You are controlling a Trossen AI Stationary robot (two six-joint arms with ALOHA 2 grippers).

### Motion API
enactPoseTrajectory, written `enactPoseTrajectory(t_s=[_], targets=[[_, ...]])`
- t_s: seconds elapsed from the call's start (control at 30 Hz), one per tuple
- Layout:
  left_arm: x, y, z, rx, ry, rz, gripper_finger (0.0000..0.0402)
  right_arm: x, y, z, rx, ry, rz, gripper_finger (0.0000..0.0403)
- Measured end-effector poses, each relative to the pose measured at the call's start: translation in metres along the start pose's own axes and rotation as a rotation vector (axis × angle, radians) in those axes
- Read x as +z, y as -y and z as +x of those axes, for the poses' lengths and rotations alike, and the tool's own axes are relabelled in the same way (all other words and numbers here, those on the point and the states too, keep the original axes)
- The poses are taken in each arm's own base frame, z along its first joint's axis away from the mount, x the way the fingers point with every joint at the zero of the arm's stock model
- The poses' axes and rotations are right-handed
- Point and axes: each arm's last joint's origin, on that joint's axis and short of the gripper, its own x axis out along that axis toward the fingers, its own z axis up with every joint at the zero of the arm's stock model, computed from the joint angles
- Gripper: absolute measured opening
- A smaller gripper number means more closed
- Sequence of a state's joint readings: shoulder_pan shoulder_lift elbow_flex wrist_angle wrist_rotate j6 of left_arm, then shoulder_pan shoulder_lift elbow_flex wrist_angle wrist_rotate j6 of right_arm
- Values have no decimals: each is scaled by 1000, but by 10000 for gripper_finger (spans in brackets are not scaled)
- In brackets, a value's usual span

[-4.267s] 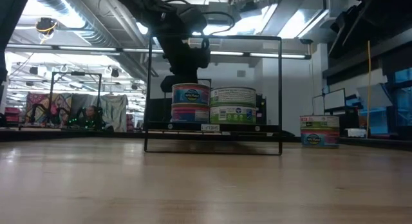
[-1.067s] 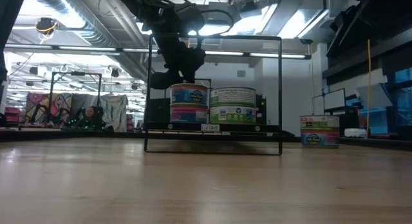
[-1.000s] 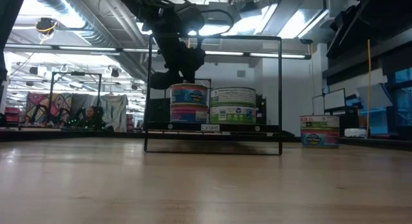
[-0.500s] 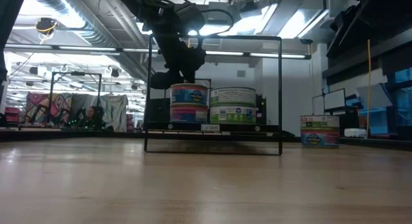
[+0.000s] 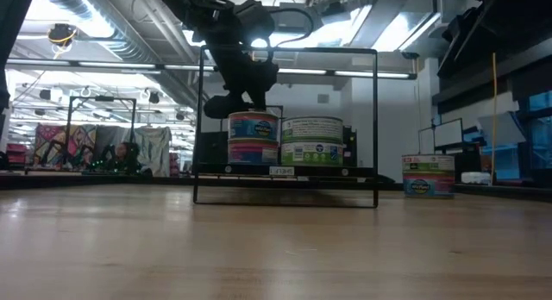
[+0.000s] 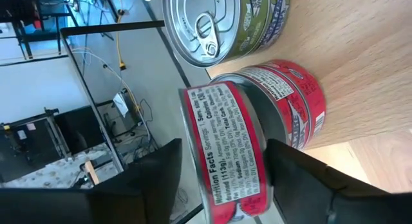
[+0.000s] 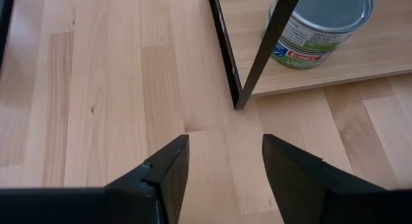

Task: Stack canned seafood by type on shelf
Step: Stack the red tuna can on top of the other red tuna can on the shelf, then stack the green tuna can on top of the other green tuna can on the shelf

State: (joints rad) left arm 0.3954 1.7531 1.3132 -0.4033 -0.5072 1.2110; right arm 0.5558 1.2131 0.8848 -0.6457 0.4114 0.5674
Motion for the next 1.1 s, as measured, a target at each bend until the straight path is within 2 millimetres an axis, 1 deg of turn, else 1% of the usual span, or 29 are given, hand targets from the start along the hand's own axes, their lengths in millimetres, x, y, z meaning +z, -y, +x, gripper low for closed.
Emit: enactPoseTrajectory(t_s=[0.13, 0.3, 0.47, 0.8, 0.93, 1.1], targets=[[0, 0, 0, -4, -2, 2, 241, 0, 0, 0, 0, 0, 0, 195], [0, 1, 0, -8, 8, 7, 244, 0, 0, 0, 0, 0, 0, 195], [2, 1, 0, -26, 70, 121, 238, 0, 0, 0, 0, 0, 0, 195], [-5, -1, 4, -24, 61, 279, 237, 0, 0, 0, 0, 0, 0, 195], [0, 0, 1, -22, 71, 271, 237, 0, 0, 0, 0, -1, 0, 195], [7, 3, -3, -16, 71, 191, 237, 0, 0, 0, 1, -1, 0, 195]])
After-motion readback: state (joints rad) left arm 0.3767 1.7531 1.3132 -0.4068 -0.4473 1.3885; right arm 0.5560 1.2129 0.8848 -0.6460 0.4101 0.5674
